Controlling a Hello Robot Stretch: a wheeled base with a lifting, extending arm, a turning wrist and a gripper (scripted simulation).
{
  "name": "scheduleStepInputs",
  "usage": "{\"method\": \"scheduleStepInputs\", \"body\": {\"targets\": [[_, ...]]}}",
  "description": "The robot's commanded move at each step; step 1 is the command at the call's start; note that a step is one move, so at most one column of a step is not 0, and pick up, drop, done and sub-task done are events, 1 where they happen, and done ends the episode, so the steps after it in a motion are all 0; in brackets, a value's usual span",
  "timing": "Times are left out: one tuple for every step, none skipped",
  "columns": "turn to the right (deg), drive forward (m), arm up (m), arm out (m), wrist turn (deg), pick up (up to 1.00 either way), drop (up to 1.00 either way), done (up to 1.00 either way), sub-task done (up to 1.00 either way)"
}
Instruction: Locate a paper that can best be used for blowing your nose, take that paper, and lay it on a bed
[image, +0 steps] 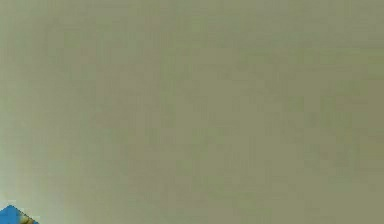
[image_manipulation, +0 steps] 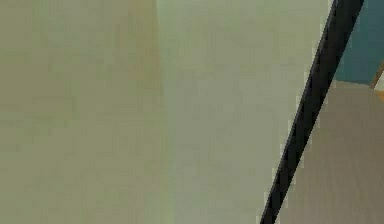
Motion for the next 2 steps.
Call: {"method": "scheduleStepInputs", "body": {"targets": [[-45.0, 0.0, 0.0, 0.0, 0.0, 0.0, 0.0, 0.0, 0.0], [-45.0, 0.0, 0.0, 0.0, 0.0, 0.0, 0.0, 0.0, 0.0]]}}
